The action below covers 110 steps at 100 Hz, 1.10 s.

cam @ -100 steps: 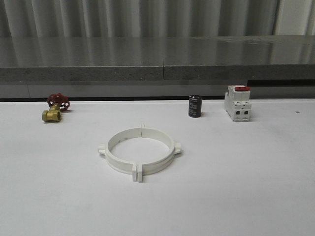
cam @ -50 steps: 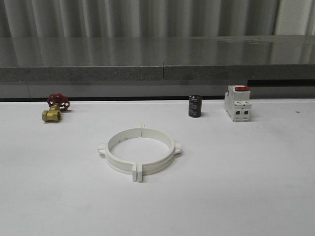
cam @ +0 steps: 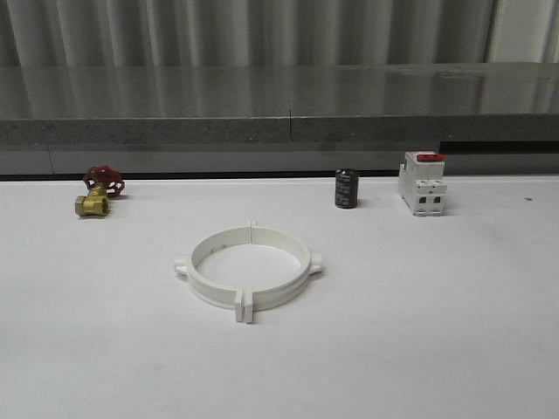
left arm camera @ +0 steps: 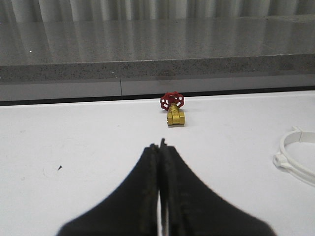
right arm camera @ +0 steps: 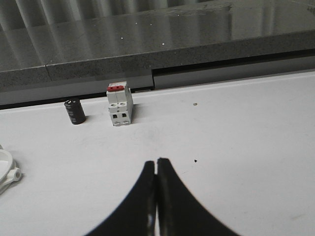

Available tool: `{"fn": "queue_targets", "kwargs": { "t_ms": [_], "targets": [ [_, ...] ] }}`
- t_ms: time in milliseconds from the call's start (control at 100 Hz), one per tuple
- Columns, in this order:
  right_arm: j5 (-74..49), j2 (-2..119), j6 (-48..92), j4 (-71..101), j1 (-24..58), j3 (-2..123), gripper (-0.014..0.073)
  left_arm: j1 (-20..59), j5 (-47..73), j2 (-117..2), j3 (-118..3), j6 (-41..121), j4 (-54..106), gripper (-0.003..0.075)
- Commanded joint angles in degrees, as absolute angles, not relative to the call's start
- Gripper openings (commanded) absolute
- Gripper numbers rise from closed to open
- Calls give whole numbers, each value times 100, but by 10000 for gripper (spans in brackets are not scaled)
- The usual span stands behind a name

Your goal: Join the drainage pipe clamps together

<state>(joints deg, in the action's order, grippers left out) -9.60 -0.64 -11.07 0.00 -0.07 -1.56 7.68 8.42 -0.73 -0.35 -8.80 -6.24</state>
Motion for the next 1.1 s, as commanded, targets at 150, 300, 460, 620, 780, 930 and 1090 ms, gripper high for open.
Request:
{"fn": "queue_targets", "kwargs": {
  "t_ms": [150, 300, 460, 620, 780, 930, 1090],
  "targets": [
    [-507, -179, -1101, -38, -37, -67, -69, 742, 319, 213, 168, -1194, -633, -20],
    [-513, -179, -1101, -38, -37, -67, -69, 605, 272, 213, 168, -1193, -633, -20],
    [-513, -179, -1101, -38, -37, -67, -69, 509, 249, 213, 168, -1193, -633, -20],
    [-513, -179, -1101, -38, -37, -67, -69, 509, 198, 213, 168, -1193, -633, -20],
    [-513, -179, -1101, -38, -37, -67, -69, 509, 198, 213, 168, -1193, -633, -20],
    [-513, -179, -1101, -38, -37, -67, -69, 509, 198, 213, 168, -1193, -633, -20],
    [-513, -179, -1101, -38, -37, -67, -69, 509, 198, 213, 168, -1193, -633, -20]
  ]
}}
